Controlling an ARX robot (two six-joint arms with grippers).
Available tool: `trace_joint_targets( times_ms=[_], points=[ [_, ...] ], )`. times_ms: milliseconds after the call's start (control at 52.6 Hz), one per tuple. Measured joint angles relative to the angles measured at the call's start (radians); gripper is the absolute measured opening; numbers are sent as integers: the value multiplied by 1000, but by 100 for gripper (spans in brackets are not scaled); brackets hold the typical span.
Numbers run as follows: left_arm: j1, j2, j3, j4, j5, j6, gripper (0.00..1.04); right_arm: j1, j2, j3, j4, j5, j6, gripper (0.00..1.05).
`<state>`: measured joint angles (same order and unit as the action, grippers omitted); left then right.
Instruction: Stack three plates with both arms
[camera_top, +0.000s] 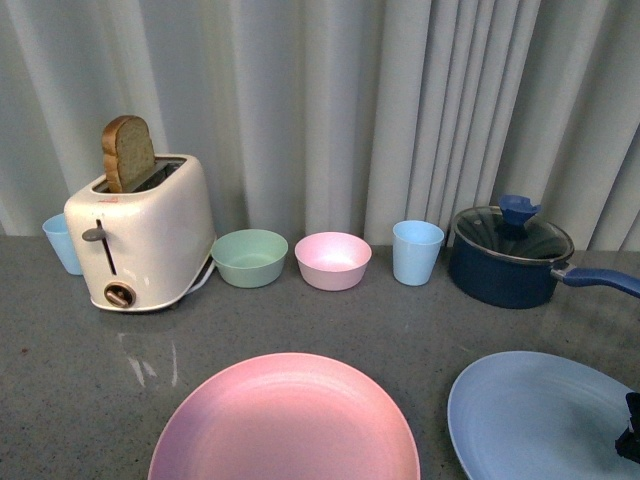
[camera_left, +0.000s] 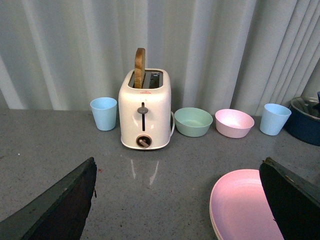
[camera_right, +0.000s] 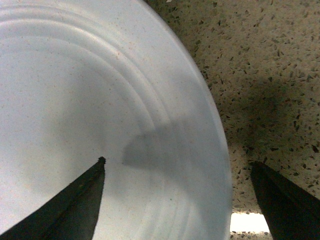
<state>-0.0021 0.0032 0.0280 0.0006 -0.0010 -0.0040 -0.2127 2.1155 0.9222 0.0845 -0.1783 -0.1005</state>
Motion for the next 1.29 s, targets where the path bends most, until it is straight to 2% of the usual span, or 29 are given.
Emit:
trace_joint_targets(
  times_ms=[228, 418, 703, 931, 1083, 1292],
  points=[
    [0, 0, 0, 0, 0, 0, 98, 4, -12, -7, 14, -26, 9, 33],
    [0, 0, 0, 0, 0, 0, 98, -31, -65, -35, 13, -44, 5, 3],
    [0, 0, 0, 0, 0, 0, 98, -124, -313, -85, -72, -131, -1, 3],
    [0, 0, 0, 0, 0, 0, 98, -138, -496, -86, -158, -210, 0, 3],
    [0, 0, 0, 0, 0, 0, 98, -89, -581, -85, -171, -256, 38, 3],
    [0, 0, 0, 0, 0, 0, 98, 68, -598, -117, -42, -289, 142, 3]
  ],
)
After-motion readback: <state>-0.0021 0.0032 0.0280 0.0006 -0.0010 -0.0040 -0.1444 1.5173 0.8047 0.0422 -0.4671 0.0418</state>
